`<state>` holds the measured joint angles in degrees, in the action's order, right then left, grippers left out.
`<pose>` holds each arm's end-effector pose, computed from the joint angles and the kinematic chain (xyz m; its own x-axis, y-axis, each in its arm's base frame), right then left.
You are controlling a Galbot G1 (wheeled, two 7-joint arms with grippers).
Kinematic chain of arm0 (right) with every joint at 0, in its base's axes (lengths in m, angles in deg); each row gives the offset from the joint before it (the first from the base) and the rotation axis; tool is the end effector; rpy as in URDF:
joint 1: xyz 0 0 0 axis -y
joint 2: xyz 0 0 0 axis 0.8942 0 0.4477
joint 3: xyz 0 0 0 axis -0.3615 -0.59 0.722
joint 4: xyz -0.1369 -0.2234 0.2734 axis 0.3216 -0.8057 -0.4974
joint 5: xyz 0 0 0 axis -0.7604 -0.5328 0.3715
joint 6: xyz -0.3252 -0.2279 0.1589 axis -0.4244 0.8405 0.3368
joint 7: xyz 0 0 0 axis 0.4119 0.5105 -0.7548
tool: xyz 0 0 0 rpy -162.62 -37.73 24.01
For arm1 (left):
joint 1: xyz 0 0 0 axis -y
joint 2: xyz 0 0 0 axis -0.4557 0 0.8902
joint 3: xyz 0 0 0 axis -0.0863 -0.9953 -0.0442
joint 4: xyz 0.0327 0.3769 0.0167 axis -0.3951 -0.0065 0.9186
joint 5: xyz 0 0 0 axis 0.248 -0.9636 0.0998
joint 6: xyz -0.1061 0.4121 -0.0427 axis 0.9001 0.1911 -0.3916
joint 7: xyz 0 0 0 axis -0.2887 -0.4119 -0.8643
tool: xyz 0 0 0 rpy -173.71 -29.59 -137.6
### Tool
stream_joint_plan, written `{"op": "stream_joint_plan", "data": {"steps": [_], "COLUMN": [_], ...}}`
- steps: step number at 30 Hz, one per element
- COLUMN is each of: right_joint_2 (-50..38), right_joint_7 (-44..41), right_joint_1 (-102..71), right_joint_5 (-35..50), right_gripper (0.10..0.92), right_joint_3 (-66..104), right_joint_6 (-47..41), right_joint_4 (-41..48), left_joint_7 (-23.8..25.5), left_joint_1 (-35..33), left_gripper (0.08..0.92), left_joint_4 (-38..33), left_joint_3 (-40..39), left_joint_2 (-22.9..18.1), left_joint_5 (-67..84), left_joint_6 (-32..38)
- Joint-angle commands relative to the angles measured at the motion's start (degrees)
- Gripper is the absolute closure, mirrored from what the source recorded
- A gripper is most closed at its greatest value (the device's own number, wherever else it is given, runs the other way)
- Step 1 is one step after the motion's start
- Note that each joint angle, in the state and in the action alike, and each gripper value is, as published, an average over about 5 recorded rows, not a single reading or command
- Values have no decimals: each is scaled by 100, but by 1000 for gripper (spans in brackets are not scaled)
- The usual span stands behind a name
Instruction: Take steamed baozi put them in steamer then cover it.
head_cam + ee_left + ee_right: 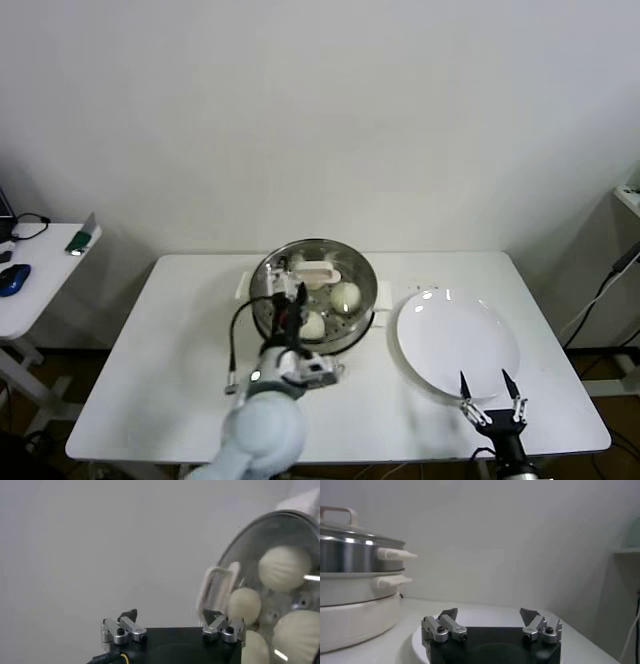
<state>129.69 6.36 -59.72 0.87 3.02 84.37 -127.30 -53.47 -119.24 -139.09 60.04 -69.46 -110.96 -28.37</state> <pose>0.1846 -0.1295 -0.4897 -0.9998 -0.0017 0.0203 -0.0033 0.9967 -0.0810 0.3050 -0.1570 -0.2374 -0.9989 0.0040 0.0468 0.0453 0.3429 0.9383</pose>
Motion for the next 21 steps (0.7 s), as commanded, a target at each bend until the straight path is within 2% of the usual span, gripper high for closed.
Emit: {"op": "stream_joint_plan", "data": {"steps": [1, 5, 10, 15, 21], "right_joint_2": [-20, -8, -5, -40, -60], "right_joint_7": [160, 220, 259, 248, 215], "right_joint_1": [-2, 24, 35, 4, 27], "right_joint_5": [87, 93, 173, 210, 226], "right_gripper": [203, 203, 203, 203, 203], "right_joint_3": [3, -20, -53, -61, -96], "right_joint_6": [-71, 20, 188, 170, 102], "right_joint_4": [-337, -343, -258, -240, -187], "left_joint_7": [-1771, -1995, -1947, -1697, -1569], "left_joint_1": [-1265, -1941, -2732, -3291, -3402], "left_gripper": [180, 177, 177, 177, 177], "left_joint_4": [-955, -832, -130, 536, 1270], "left_joint_3": [2320, 3488, 4438, 4511, 4082], "left_joint_2": [518, 521, 593, 726, 490], "left_joint_5": [4175, 5604, 7370, 8046, 7875], "left_joint_6": [1920, 2970, 4660, 5721, 6439]}}
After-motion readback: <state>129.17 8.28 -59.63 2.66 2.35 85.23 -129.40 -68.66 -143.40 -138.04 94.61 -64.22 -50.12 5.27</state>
